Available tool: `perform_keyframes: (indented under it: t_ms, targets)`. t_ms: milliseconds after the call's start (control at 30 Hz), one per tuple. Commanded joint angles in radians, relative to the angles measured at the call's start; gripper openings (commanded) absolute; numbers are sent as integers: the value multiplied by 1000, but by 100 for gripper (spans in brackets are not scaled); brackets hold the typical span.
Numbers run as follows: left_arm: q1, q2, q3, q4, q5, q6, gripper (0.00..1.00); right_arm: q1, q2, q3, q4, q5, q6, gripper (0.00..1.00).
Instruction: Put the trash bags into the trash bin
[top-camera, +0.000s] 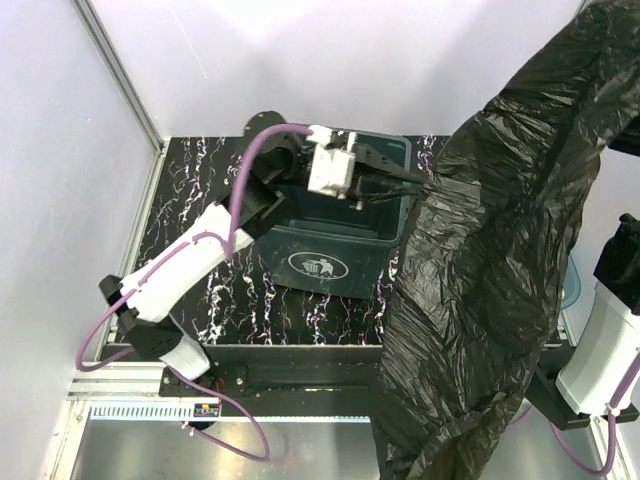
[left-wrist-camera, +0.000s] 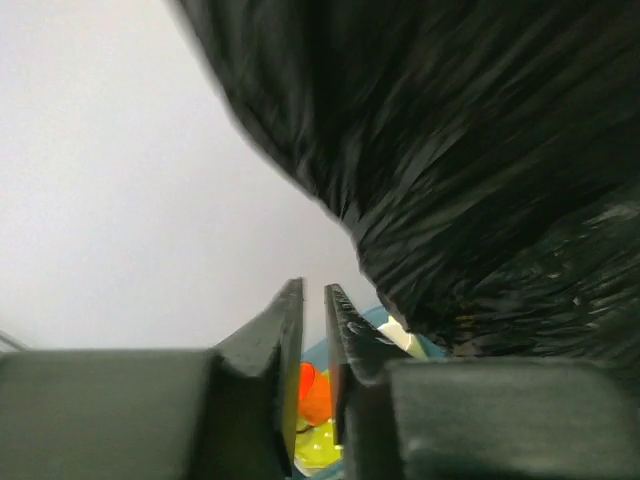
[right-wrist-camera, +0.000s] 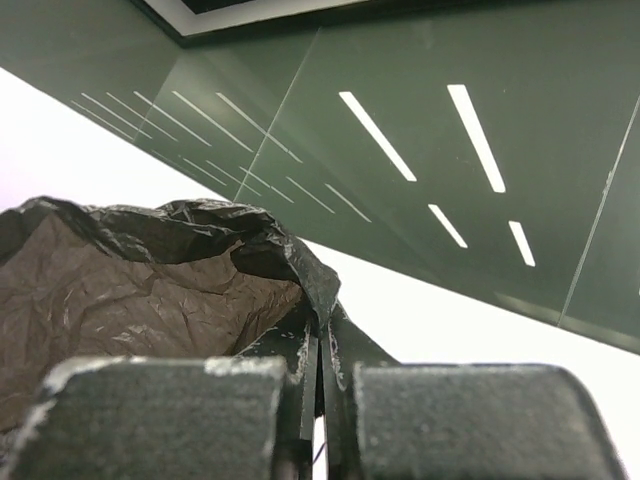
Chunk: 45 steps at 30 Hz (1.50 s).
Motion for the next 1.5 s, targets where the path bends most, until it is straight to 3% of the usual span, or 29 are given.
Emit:
perform_keyframes:
  t_ms: [0,100,200,300,433,533,633,667,767,800,867,1033,1200,1467]
  targets:
    - [-25,-103,-40,-94,132,114,64,-1,19,-13,50,-10,28,0]
    - [-35,-109,-128,-90,77,128,99,1,35,-13,138,-85,130,0]
    - [-35,-40,-96,-168,153,188,99,-2,77,52,172,-126,250,0]
    - [-67,9,-88,-84,233,125,99,-2,146,136,173,-147,351,0]
    - [-146,37,-76,-74,215,191,99,-2,171,147,222,-152,475,0]
    - [-186,66,-31,-27,215,106,99,-2,190,147,244,-141,531,0]
    - [-222,90,-31,83,221,-18,85,-1,193,129,258,-132,552,0]
    - [-226,89,-42,129,210,-57,72,-1,191,119,264,-129,559,0]
    - [-232,90,-56,293,164,-193,47,-2,168,84,276,-121,557,0]
    - [-232,93,-48,310,158,-214,24,1,159,73,273,-120,545,0]
    - [-229,87,-18,288,137,-212,3,1,148,61,261,-114,525,0]
    - [-203,0,6,179,84,-148,0,-1,84,0,160,-51,384,0]
    - [-115,-98,3,116,34,-177,0,-1,4,-88,107,58,223,0]
    - [-34,-219,-43,2,11,-163,0,-2,51,-21,120,91,207,0]
